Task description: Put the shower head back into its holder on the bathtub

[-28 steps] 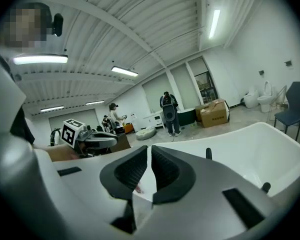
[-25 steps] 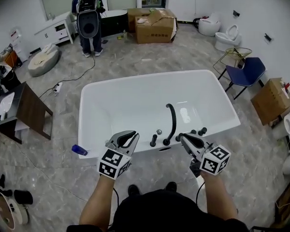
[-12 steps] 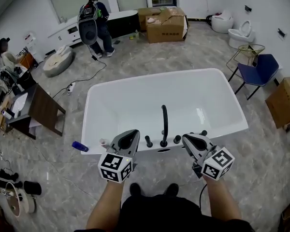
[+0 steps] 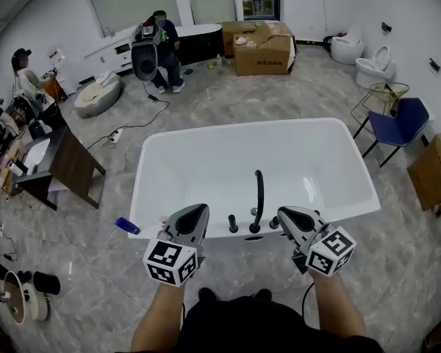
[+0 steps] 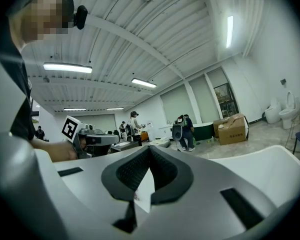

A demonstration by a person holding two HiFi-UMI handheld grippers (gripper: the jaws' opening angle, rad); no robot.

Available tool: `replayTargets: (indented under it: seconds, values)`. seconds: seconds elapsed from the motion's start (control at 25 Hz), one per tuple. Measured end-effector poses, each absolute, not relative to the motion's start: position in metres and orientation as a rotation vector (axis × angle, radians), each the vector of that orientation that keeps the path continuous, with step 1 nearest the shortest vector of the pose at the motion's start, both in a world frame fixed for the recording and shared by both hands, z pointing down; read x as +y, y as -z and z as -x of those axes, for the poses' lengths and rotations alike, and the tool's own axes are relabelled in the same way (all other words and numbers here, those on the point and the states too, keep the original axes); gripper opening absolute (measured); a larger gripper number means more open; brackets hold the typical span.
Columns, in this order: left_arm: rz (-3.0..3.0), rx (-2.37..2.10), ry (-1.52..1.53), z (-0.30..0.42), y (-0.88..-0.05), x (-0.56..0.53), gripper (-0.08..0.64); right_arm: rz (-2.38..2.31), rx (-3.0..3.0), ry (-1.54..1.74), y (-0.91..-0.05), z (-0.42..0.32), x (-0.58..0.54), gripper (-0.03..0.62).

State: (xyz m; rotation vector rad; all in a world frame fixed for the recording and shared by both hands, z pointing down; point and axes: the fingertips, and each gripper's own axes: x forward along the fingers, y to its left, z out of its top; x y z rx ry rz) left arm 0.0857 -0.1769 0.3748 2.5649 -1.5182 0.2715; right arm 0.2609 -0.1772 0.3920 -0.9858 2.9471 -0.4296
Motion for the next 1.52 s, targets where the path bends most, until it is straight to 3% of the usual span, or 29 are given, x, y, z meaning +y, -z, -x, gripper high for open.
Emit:
replayTargets:
  seconds: [0.72,1.52]
  values:
    - [-2.689,-1.609,-0.207,-0.021,-0.319,-0.231,0.017,1.045,2.849,0.163,-0.295,-0.220,-0.226,0.017]
    - [-2.603,-1.528,-0.188,-0.039,-0.354,-0.222,0.017,1.027,2.906,0.184,-0.324,-0.210,-0.205,0.017]
